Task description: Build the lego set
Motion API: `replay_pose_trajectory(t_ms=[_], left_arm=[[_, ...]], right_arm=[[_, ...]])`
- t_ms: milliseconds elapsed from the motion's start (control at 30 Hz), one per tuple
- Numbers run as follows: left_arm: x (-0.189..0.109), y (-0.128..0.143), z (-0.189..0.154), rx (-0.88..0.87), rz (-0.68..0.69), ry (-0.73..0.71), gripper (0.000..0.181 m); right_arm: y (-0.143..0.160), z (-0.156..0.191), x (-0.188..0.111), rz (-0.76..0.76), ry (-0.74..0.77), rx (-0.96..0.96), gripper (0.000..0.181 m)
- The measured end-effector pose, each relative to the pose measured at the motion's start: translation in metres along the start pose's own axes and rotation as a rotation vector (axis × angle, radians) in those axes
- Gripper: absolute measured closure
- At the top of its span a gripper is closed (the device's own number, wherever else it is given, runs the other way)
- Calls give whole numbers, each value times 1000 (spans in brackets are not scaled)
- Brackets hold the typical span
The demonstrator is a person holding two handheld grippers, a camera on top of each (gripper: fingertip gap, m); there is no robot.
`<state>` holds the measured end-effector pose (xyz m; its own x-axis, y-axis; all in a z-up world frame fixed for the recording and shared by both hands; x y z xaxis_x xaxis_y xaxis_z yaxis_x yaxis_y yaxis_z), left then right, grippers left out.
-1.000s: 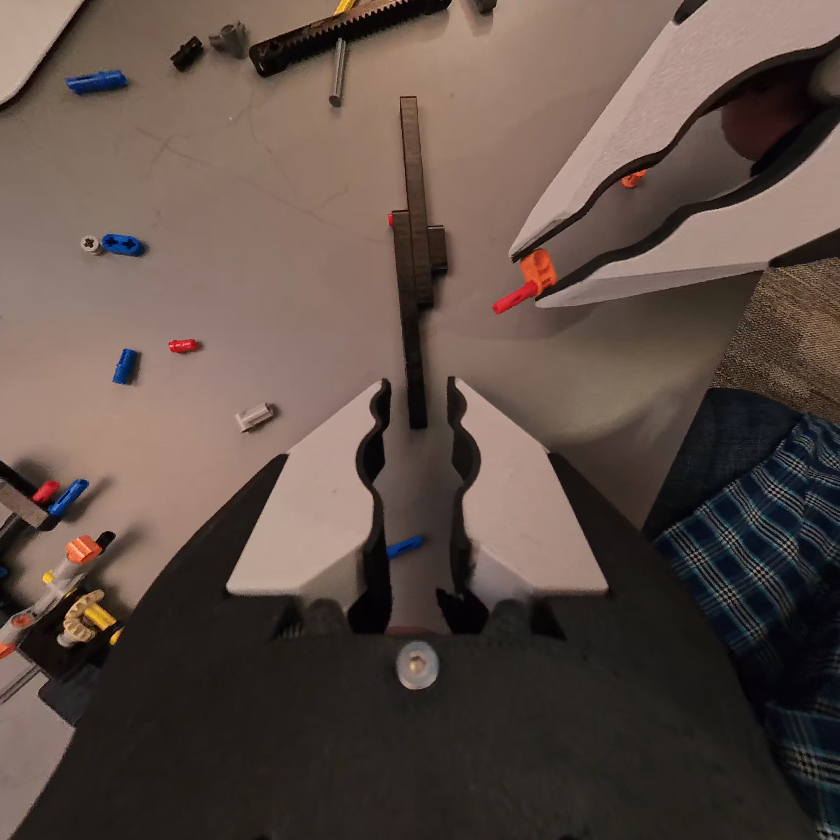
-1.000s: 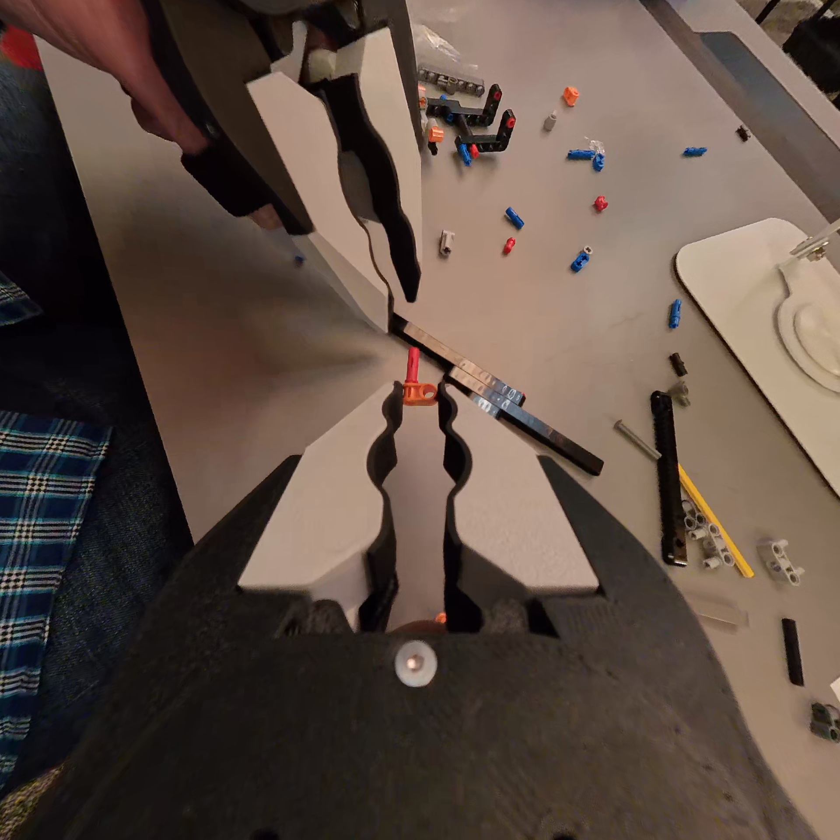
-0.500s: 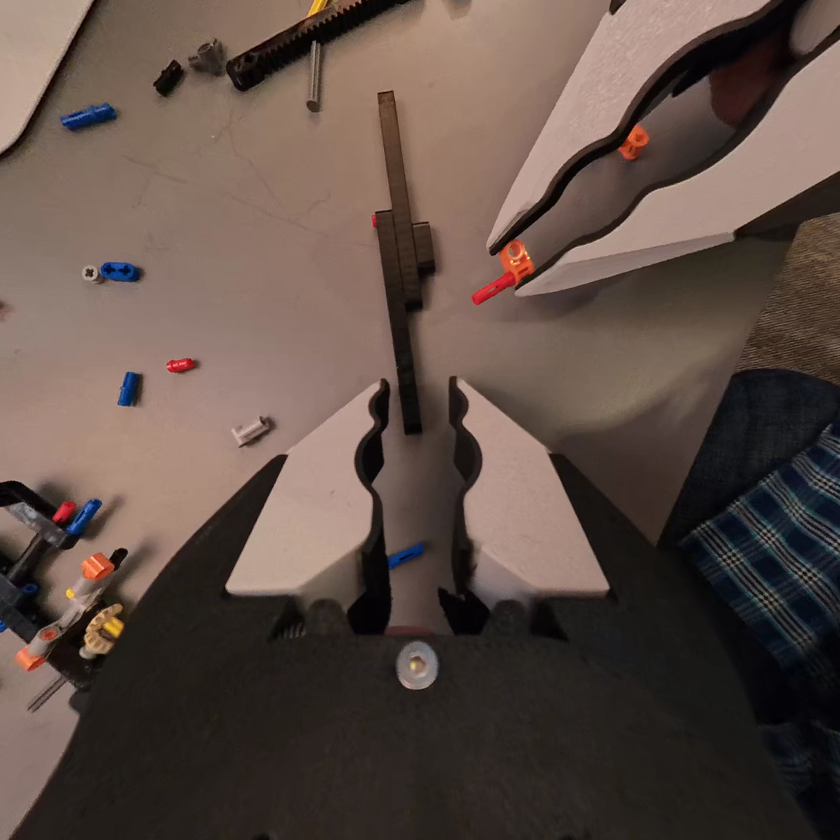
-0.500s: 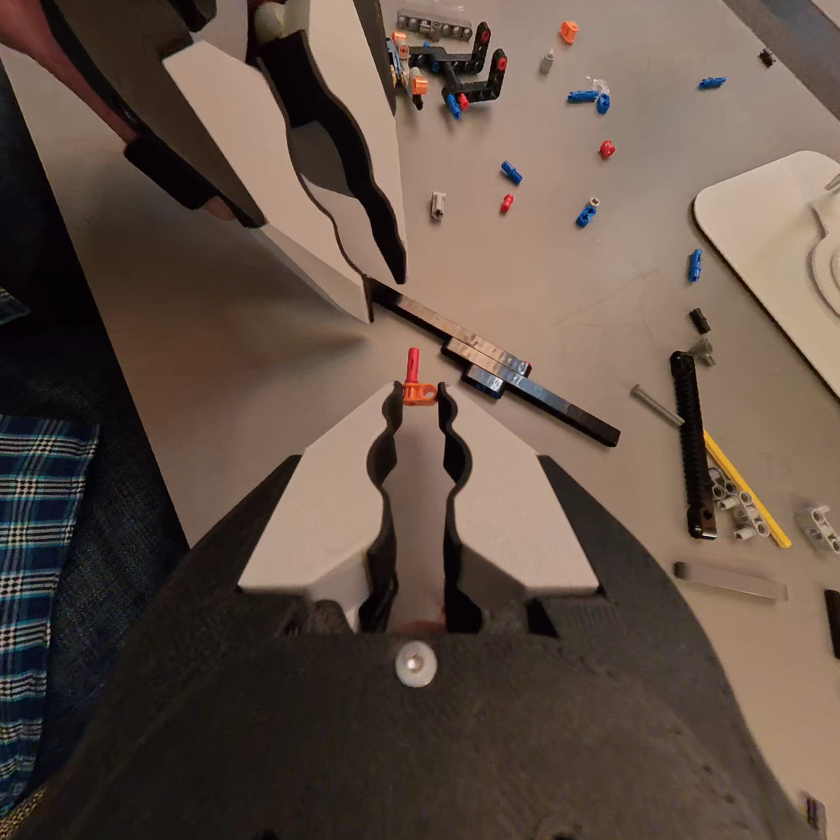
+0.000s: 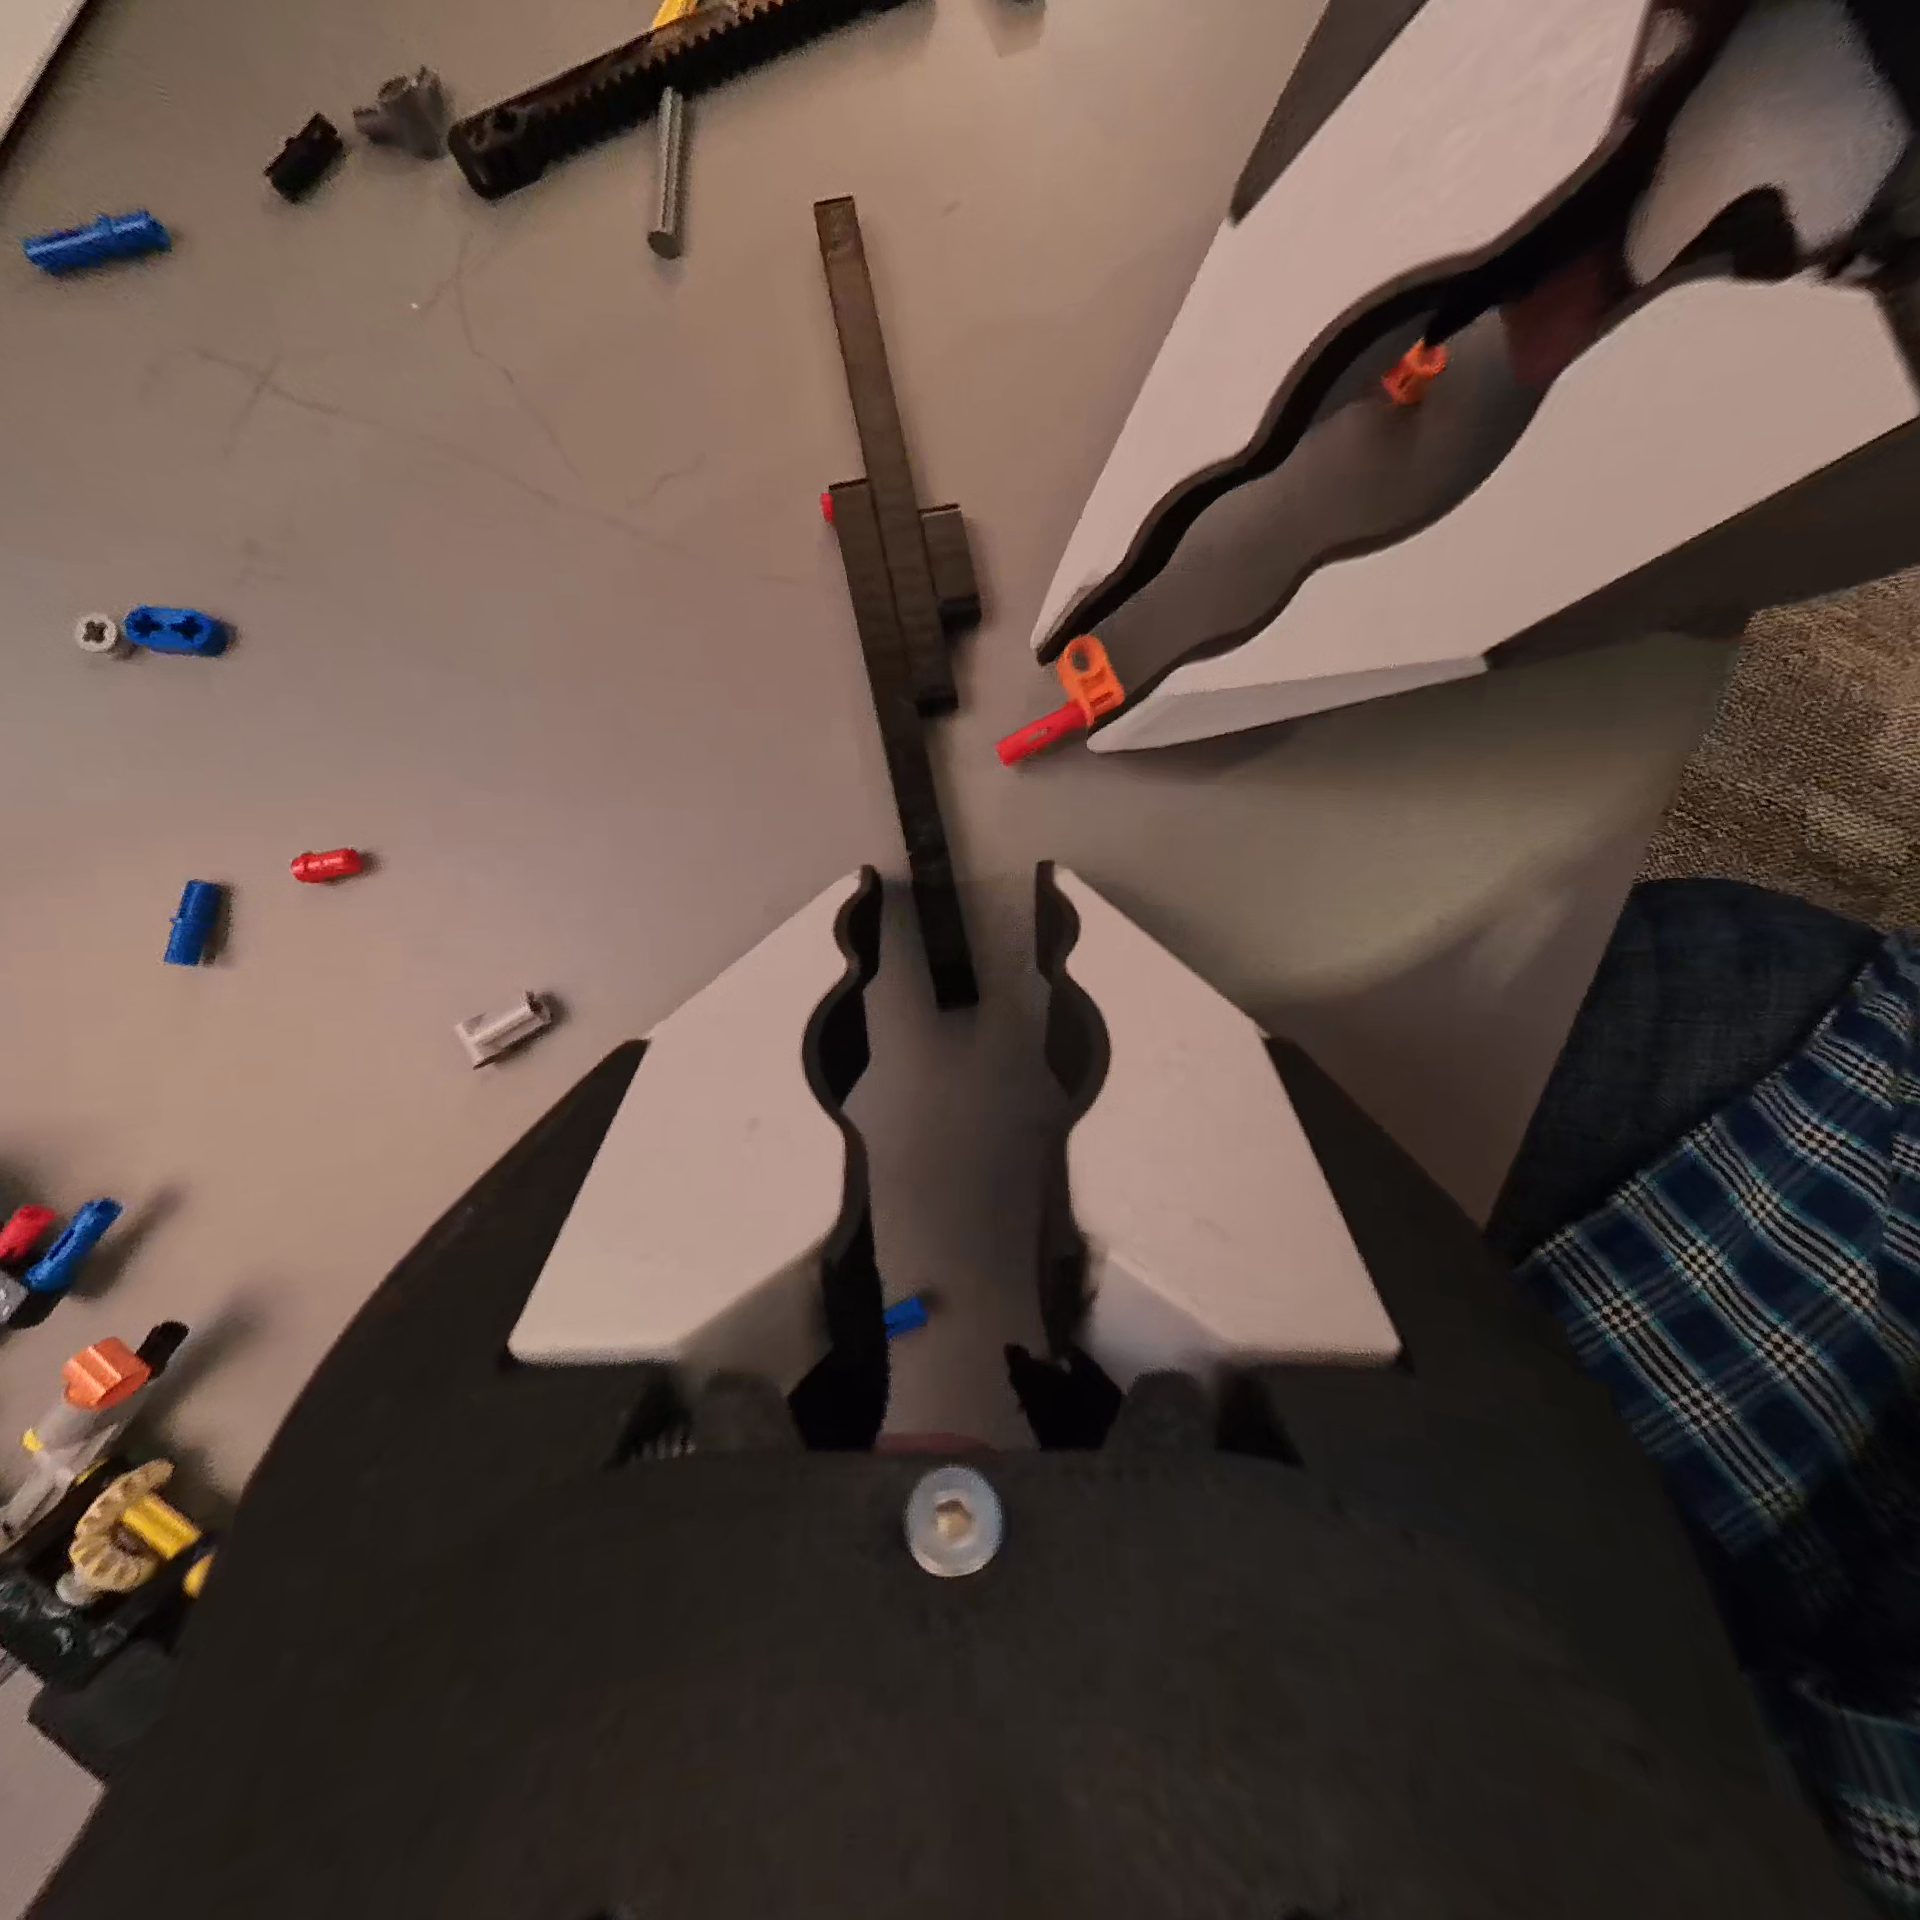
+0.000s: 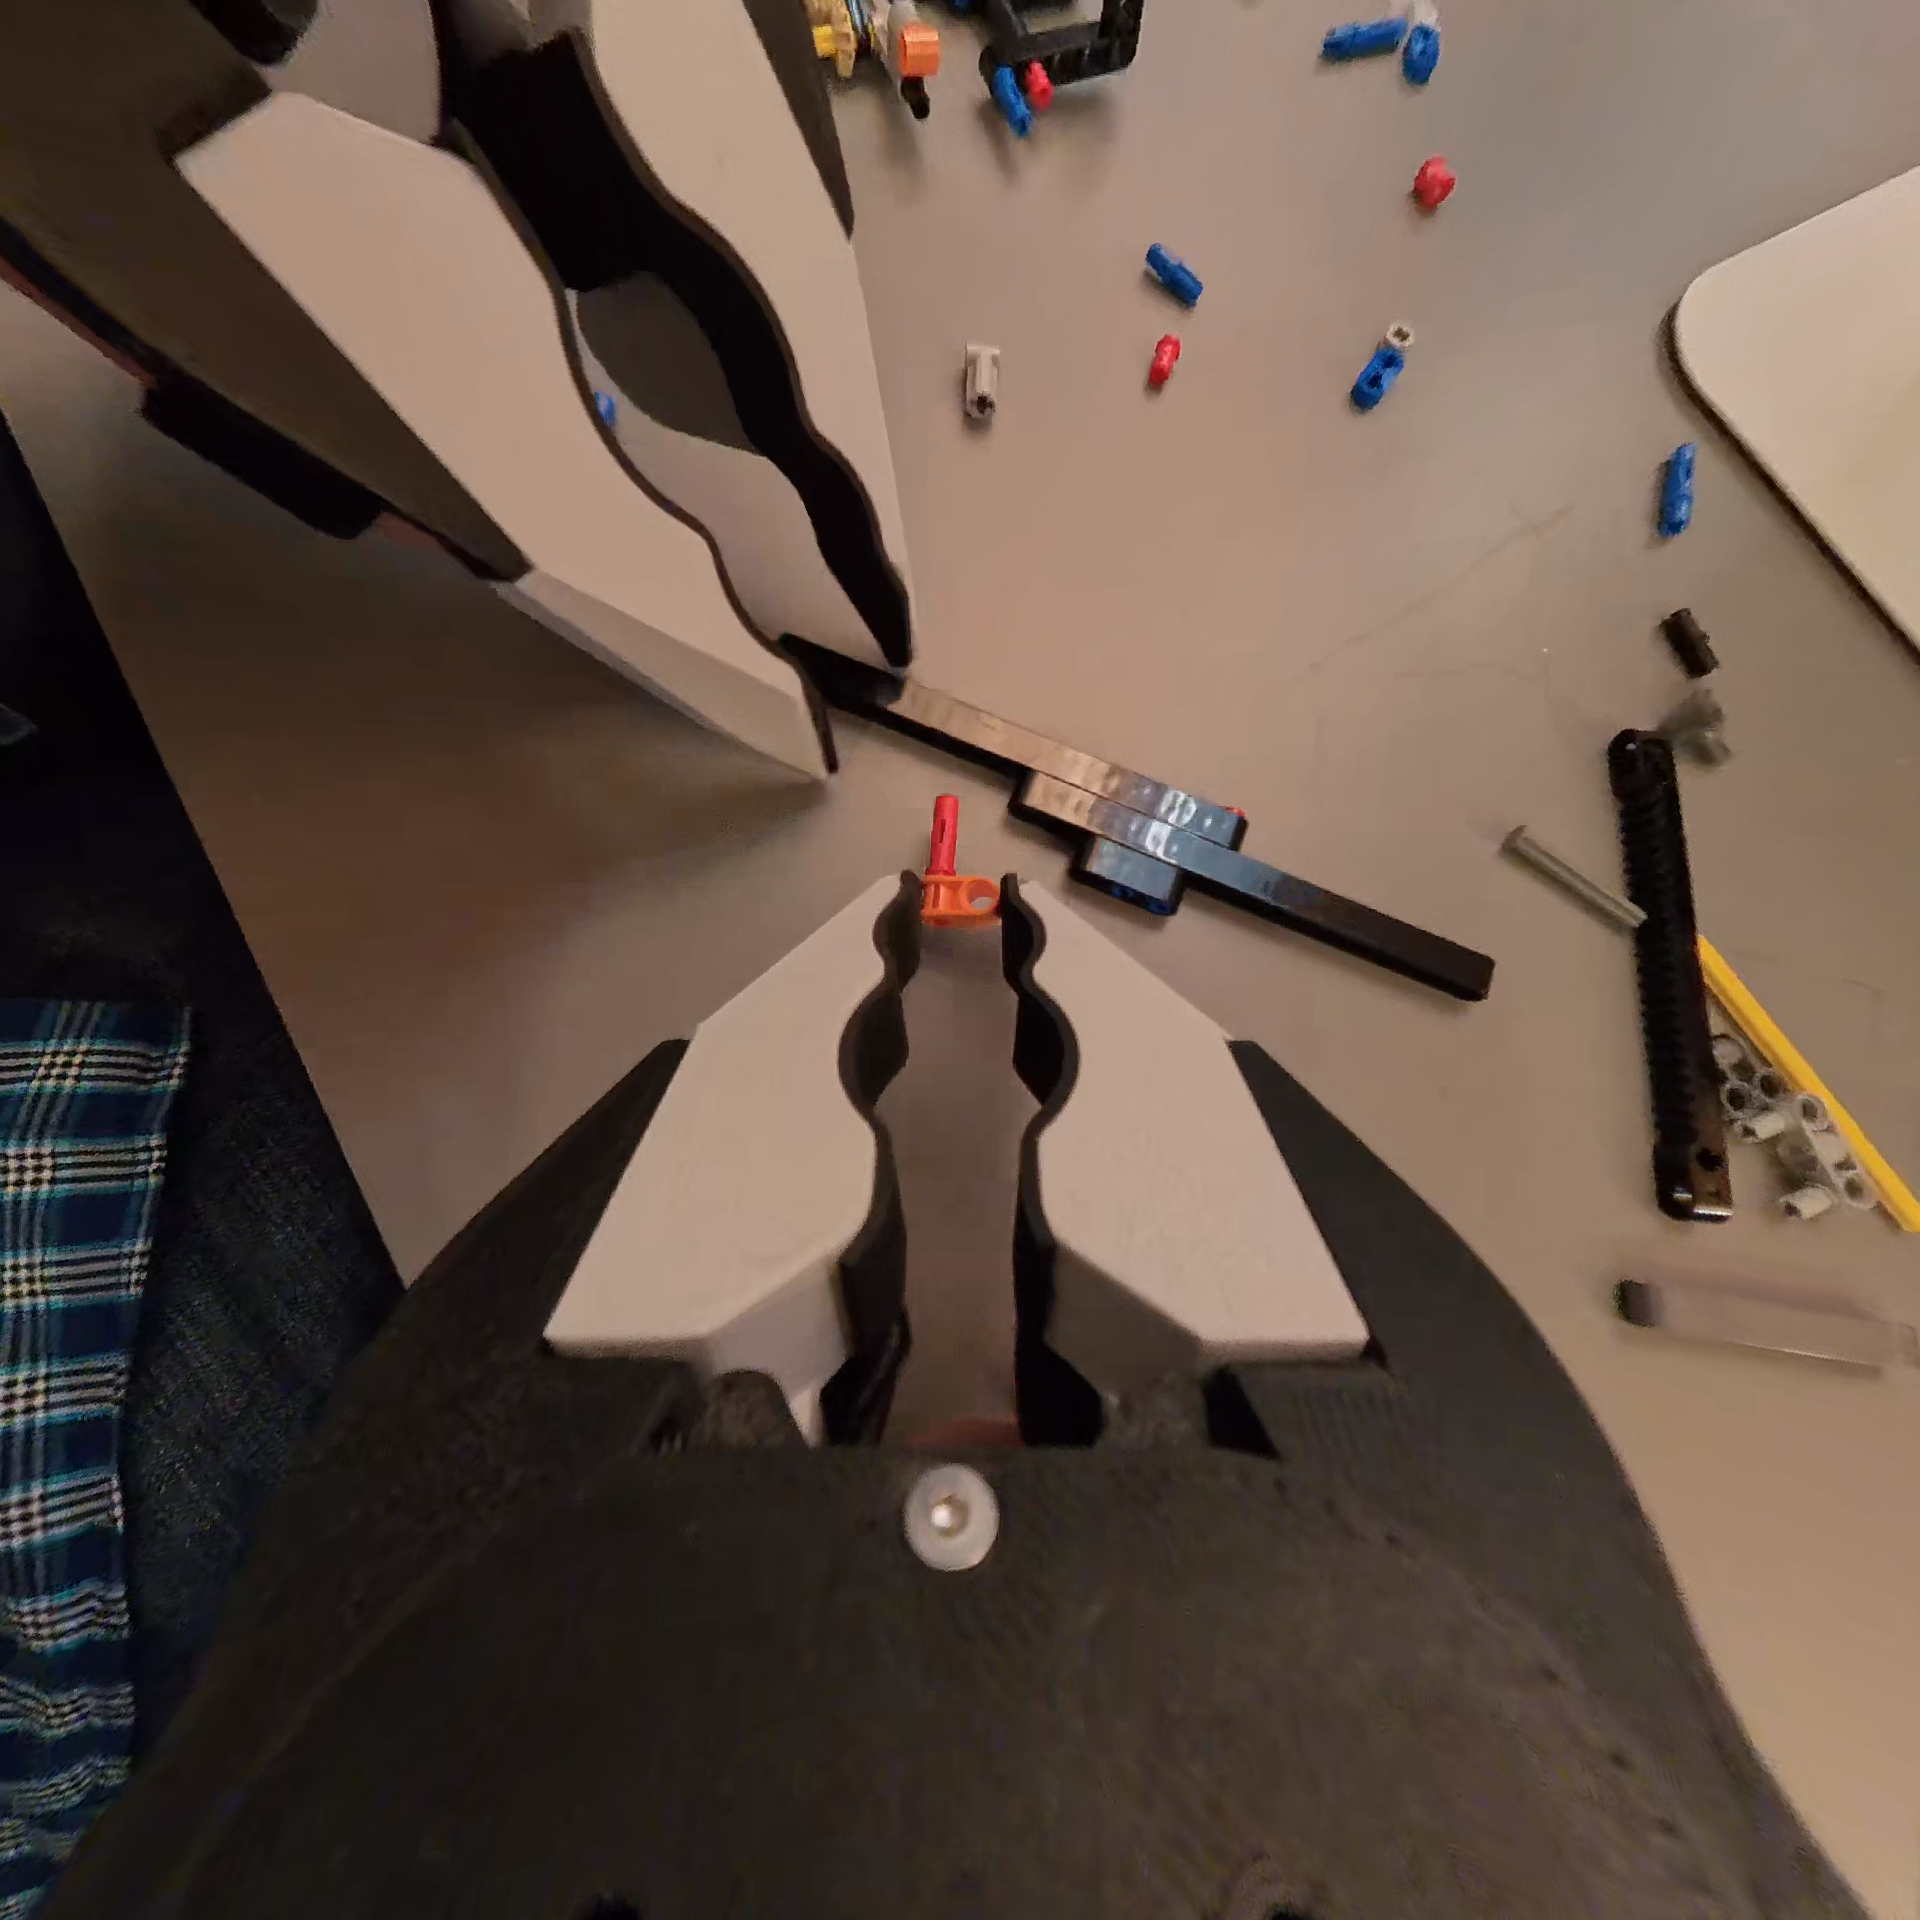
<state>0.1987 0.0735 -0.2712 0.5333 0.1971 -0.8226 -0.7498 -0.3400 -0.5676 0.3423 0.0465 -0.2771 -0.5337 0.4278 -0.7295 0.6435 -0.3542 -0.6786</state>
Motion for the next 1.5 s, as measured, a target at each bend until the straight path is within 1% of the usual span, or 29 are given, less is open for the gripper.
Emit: replay_pose_trajectory(t_ms=[33,100,267,567,767,1033,1100,1167,1233,1333,1467,1500], left_arm=[[1,-1,1,3,0,7,152],[3,-2,3,6,6,34,152],[5,-7,4,27,24,56,166],[7,-9,4,29,27,74,170],[7,-11,4,49,31,91,166],[8,-13,6,65,40,113,162],[8,-14,5,71,41,122,158],[8,-14,5,71,43,122,145],[5,-14,6,60,37,131,143],[1,-14,10,48,31,112,144],[7,-14,12,70,59,112,145],[7,-15,11,74,59,121,148]], right_arm=[[0,0,2,12,-2,4,168],[0,-2,4,14,-9,25,169],[-4,-6,8,17,-37,62,169],[-4,-12,10,-7,-77,125,169],[-4,-16,11,-11,-112,151,169],[-7,-26,12,17,-176,116,169],[-8,-30,13,20,-196,108,169],[-8,-32,14,23,-213,100,169],[-9,-33,14,24,-221,94,169],[-9,-34,15,21,-230,89,169],[-10,-34,15,21,-239,75,169],[-10,-34,16,21,-240,68,169]])
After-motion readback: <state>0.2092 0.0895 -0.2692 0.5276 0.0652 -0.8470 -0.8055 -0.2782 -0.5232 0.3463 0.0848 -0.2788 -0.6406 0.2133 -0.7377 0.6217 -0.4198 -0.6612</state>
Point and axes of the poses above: each gripper's, where its closed fingertips meet, x out along the fingers, y out of its underside, z = x × y across the jaws, the point moved 10 cm from there along -x, back along the fingers, and after that the axes turned 2 degrees about z, right-handed, at the moved point
